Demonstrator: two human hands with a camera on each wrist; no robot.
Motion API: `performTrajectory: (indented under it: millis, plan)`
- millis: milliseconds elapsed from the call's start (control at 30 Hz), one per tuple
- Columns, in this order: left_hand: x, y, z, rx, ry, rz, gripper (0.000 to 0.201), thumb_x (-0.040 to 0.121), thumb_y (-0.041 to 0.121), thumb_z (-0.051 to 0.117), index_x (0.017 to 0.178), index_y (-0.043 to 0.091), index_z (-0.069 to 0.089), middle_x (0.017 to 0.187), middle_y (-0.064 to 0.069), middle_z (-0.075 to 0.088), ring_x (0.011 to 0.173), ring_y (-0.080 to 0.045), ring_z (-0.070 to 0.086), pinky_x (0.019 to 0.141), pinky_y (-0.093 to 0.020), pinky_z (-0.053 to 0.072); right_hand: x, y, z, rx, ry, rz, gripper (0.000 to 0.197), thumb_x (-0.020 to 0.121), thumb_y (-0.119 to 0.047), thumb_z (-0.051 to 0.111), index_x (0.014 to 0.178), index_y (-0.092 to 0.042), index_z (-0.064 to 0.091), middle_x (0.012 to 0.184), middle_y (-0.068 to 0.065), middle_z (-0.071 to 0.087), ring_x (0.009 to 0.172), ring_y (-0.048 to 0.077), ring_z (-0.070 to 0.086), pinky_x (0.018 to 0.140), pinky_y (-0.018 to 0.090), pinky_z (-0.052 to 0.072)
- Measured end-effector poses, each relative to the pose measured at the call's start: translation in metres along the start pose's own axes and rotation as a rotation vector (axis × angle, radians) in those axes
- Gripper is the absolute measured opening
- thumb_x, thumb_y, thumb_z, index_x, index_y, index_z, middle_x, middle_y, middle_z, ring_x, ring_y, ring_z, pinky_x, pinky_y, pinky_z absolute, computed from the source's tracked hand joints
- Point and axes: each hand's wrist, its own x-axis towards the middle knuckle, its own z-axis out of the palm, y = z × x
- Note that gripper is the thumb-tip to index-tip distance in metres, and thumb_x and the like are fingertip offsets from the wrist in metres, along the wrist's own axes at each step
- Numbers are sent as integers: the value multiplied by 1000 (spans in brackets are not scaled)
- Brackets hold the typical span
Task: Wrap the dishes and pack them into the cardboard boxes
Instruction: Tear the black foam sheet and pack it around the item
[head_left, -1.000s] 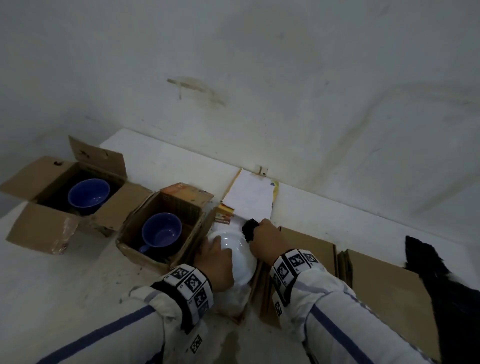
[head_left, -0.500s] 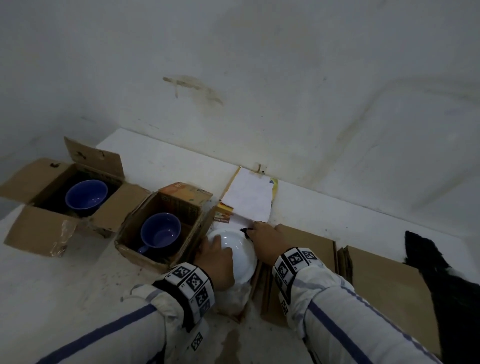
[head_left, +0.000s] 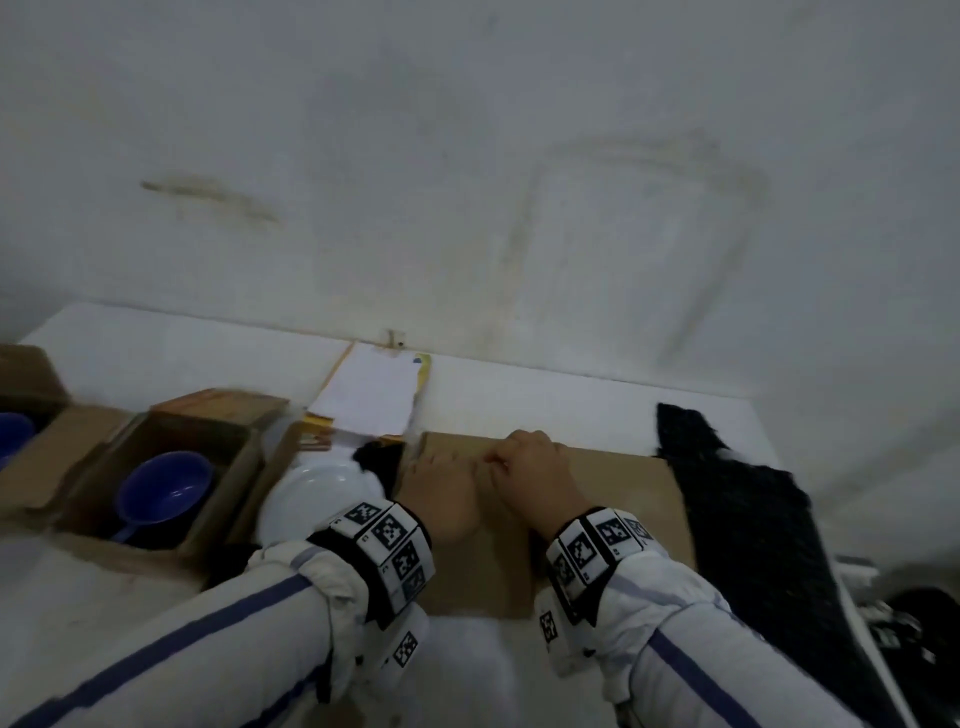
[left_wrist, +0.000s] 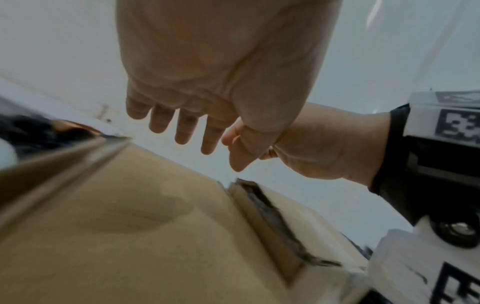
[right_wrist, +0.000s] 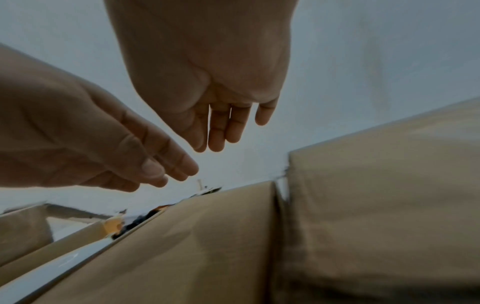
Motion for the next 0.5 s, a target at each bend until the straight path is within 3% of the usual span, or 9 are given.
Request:
performTrajectory:
  millis: [67,167,333,500]
  plan:
    - [7,37,5,-63,19,36,37,89,33,44,121,17,53,122,-4,53,114,-28,50,98,-41,40,-19,33,-10,31,47,61,31,94,-24,42,114,-21,65,119,1,59,115,23,46,99,37,36]
    - [20,91,17,-94,-23,114,36,85,31,45,117,16,55,122,-7,53,110,-28,50,93,-42,44,-48,86,-23,63,105,180,30,92,-24,44,112,-23,67,118,0,60,116,22,48,98,32,35]
    - [35,161,41,-83,-71,183,49,84,31,52,131,18,48,132,-7,45,124,-28,41,103,-39,36,-97,171,-36,39,111,402,31,94,-23,44,117,-24,63,123,2,55,118,26,46,96,35,38]
    - [41,196,57,-31,-72,189,45,88,30,53,130,15,49,138,-10,39,129,-30,34,107,-41,32,-128,219,-23,-7,-97,563,44,88,-39,54,127,-20,48,128,9,40,121,31,40,98,41,38]
